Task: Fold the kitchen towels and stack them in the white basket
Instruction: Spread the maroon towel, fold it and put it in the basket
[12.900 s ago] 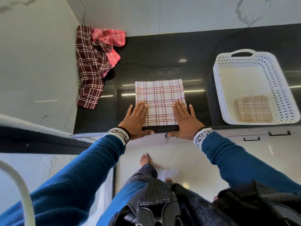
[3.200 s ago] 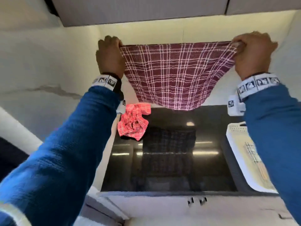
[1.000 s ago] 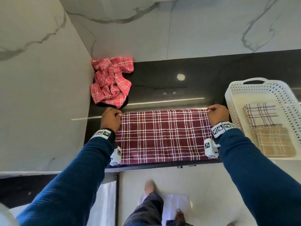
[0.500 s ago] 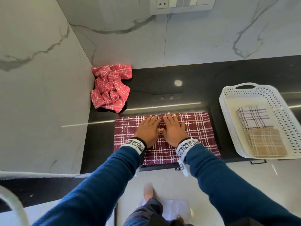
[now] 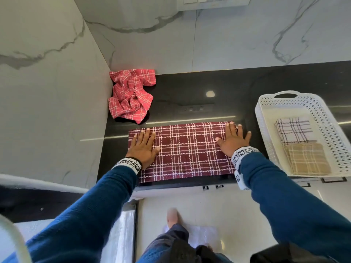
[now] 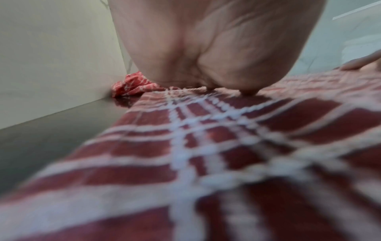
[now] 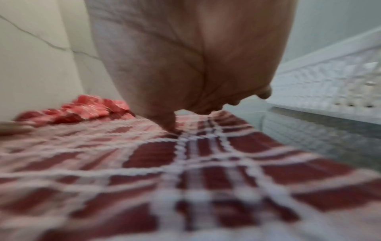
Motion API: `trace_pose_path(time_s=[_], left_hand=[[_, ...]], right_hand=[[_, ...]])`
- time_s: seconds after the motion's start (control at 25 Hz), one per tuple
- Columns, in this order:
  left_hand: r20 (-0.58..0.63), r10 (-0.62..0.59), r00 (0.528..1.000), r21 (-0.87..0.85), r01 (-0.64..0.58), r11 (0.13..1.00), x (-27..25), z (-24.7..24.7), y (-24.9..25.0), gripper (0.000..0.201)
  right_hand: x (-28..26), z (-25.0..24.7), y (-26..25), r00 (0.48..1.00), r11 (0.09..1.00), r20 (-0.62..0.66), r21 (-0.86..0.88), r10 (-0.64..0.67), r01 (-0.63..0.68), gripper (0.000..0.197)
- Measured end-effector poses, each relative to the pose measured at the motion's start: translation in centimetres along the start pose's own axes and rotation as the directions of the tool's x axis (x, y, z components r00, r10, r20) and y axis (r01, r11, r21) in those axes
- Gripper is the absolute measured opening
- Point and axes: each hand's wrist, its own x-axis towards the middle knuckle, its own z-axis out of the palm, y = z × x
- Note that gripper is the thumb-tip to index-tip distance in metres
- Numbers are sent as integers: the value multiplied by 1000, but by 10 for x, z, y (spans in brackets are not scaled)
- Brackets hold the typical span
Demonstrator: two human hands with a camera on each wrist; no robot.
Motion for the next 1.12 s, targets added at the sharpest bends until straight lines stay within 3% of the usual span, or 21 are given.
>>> trace_pose_path(time_s=[0.08,0.16,0.24,0.32,0.48,0.56,0.68,0.8,0.92,1.0,1.12], left_hand=[[-70,5,998,-28,-7,1000,-6,-4,25,73],[-112,53,992,-46,-59,997,-20,-4,66,70],[-88,73,993,-17,-75,997,-33,7,101,67],[-67,25,997,-8,-26,1000,-46,23,104,67],[-145,-112,983,-82,101,991,-81,51,48,77],[-178,-123,976,-95,107,990,-93,55,26,78],[-210,-101,973,-118,77,990,-99,55,20,74],[-237,-166,957,-203,118,972,-90,33,28,54],[-269,-187,945,-212,131,968,-63,-2,28,33],[-272,-132,953,-194,80,978,-42,-12,22,36],[-209,-74,975,-172,38,984,-21,-12,5,43]], right_hand=[[-23,0,-32,996,1000,-89,-10,8,-8,78],[-60,19,-74,977,986,-134,2,-167,169,76],[-92,53,-108,932,935,-96,33,-350,354,72],[-104,77,-111,909,910,-54,32,-412,414,69],[-93,90,-30,952,963,-145,-14,-268,269,79],[-88,90,11,966,985,-204,24,-162,170,82],[-83,89,34,964,984,-209,38,-162,173,80],[-84,83,26,982,988,-143,70,-123,134,76],[-98,61,-9,973,997,-232,71,-10,27,68],[-103,53,-38,950,990,-304,97,-65,99,51],[-91,40,-72,972,971,-233,223,-29,82,42]])
